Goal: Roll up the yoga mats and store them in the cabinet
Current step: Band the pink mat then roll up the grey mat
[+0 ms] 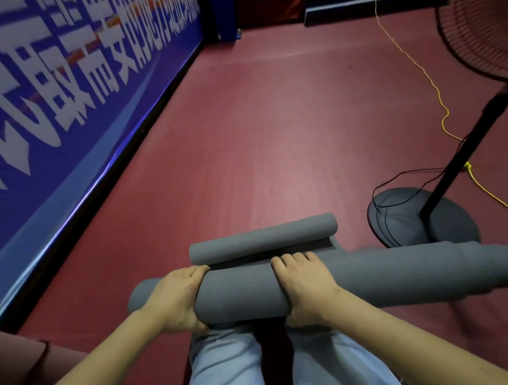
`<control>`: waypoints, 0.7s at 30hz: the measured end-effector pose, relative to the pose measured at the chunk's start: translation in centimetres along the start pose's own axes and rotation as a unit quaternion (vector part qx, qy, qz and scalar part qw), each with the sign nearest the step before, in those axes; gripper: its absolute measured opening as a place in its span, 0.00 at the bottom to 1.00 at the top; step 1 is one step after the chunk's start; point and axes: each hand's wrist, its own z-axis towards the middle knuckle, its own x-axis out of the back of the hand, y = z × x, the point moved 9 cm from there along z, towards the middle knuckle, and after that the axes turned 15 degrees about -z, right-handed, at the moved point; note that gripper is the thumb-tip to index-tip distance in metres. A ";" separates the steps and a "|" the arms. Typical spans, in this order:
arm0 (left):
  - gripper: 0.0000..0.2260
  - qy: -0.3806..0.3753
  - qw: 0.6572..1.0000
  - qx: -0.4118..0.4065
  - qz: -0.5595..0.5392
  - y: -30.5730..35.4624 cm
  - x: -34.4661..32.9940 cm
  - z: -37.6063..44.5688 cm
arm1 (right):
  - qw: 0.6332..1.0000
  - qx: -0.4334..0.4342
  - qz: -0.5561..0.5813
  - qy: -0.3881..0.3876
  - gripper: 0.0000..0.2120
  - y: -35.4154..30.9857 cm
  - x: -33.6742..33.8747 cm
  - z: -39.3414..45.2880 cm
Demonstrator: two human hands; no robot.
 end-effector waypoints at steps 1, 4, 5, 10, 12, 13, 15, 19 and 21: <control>0.50 0.011 1.000 -0.006 0.003 0.3 0.1 0.0 | 1.000 -0.005 -0.002 0.006 0.43 0.2 -0.1 -0.3; 0.50 0.016 1.000 -0.001 0.022 1.2 -0.4 0.0 | 1.000 -0.010 -0.007 0.006 0.41 0.8 -0.2 -1.0; 0.51 0.010 1.000 0.006 0.024 1.6 -0.5 0.0 | 1.000 -0.010 -0.006 0.002 0.41 1.0 -0.2 -1.1; 0.50 -0.045 0.997 0.056 0.016 2.4 -0.6 -0.2 | 0.999 -0.001 0.000 -0.032 0.40 1.7 1.3 -1.9; 0.49 -0.067 0.996 0.059 0.018 2.8 -0.5 -0.8 | 0.999 0.008 0.009 -0.050 0.39 1.7 1.7 -2.8; 0.49 -0.077 0.995 0.056 0.025 3.3 -0.5 -1.3 | 0.998 0.013 0.013 -0.061 0.39 1.8 1.7 -3.3; 0.46 -0.098 0.993 0.050 0.041 4.4 -0.6 -2.0 | 0.996 0.022 0.024 -0.082 0.38 2.0 1.7 -4.5; 0.45 -0.144 0.988 0.051 0.036 6.1 -0.8 -2.6 | 0.989 0.023 0.065 -0.132 0.38 2.6 1.4 -5.8; 0.44 -0.168 0.984 0.048 0.033 7.0 -0.6 -2.9 | 0.983 0.025 0.085 -0.160 0.39 2.7 1.5 -6.2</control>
